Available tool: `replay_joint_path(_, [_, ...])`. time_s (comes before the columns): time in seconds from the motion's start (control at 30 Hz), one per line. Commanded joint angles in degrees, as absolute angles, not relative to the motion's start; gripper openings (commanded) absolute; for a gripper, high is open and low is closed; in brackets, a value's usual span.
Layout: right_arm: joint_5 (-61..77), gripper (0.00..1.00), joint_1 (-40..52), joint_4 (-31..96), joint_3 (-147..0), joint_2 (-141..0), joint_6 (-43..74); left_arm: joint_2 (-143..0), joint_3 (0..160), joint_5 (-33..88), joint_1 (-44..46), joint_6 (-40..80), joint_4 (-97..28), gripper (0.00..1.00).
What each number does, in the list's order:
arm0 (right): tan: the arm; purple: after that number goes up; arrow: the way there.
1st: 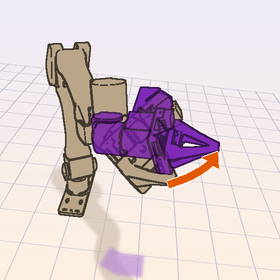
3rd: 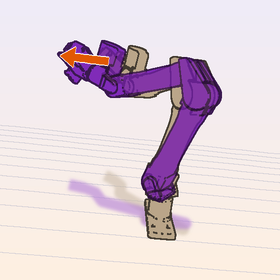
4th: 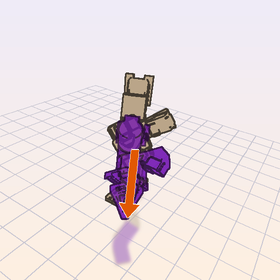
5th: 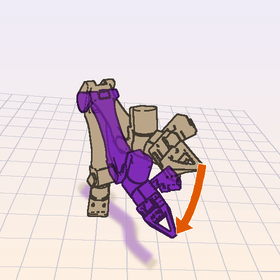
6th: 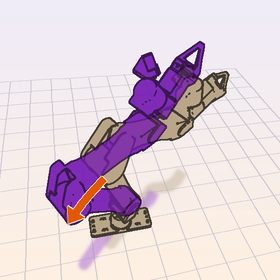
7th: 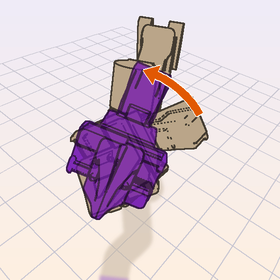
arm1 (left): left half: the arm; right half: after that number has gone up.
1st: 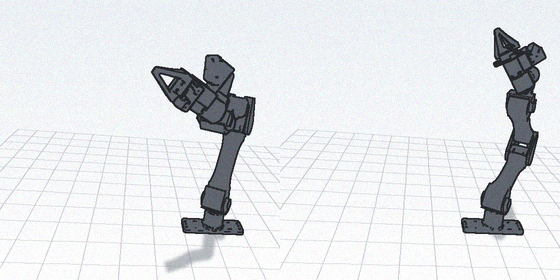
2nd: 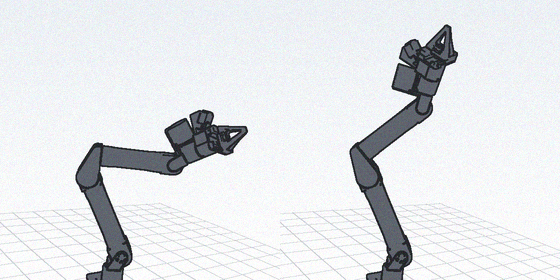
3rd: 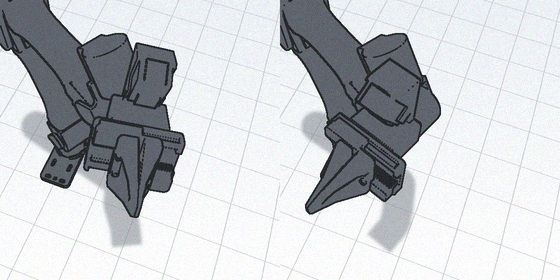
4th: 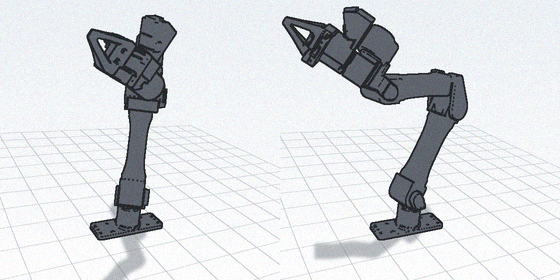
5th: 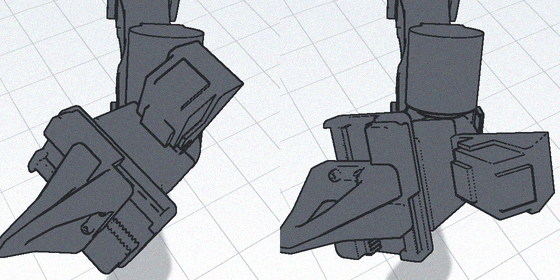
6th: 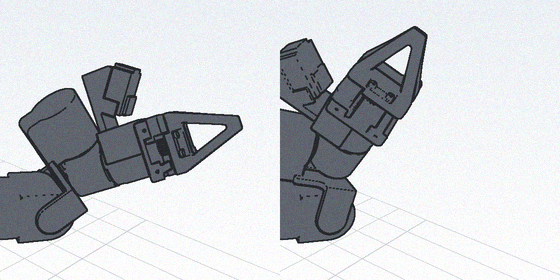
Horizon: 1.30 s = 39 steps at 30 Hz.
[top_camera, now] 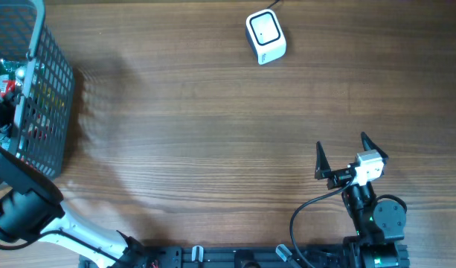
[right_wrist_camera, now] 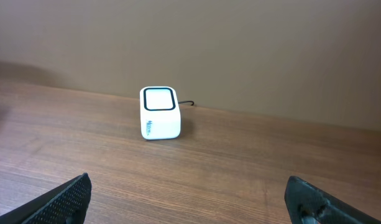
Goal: Scan the item barcode
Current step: 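Grasp the green-capped jar in the basket with the left gripper, then lift the green-capped jar out and carry it toward the scanner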
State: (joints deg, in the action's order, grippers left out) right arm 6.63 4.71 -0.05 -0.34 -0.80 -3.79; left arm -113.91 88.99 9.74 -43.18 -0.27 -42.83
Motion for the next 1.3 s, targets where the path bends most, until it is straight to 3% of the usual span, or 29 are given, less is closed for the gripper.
replay_joint_path(0.0, [7.35,1.00,4.43,-0.40,-0.30,-0.80,-4.14,-115.28,87.50,9.98,-43.35,0.27,-41.89,0.80])
replay_joint_path(0.27, [7.35,0.99,4.43,-0.40,-0.30,-0.80,-4.14,-118.74,86.13,9.34,-43.35,0.21,-39.86,0.78])
replay_joint_path(0.33, [7.35,1.00,4.43,-0.40,-0.30,-0.80,-4.12,-119.04,86.13,9.34,-43.35,0.14,-39.68,0.76])
replay_joint_path(0.43, [7.35,1.00,4.43,-0.40,-0.30,-0.80,-4.14,-119.07,86.13,9.34,-43.35,-1.06,-38.98,0.64])
replay_joint_path(0.67, [7.35,1.00,4.43,-0.40,-0.30,-0.82,-4.12,-117.62,86.17,9.61,-43.35,-0.99,-38.46,0.62])
replay_joint_path(1.27, [7.35,1.00,4.43,-0.40,-0.30,-0.80,-4.12,-87.94,86.70,9.63,-43.33,1.13,-37.17,0.57])
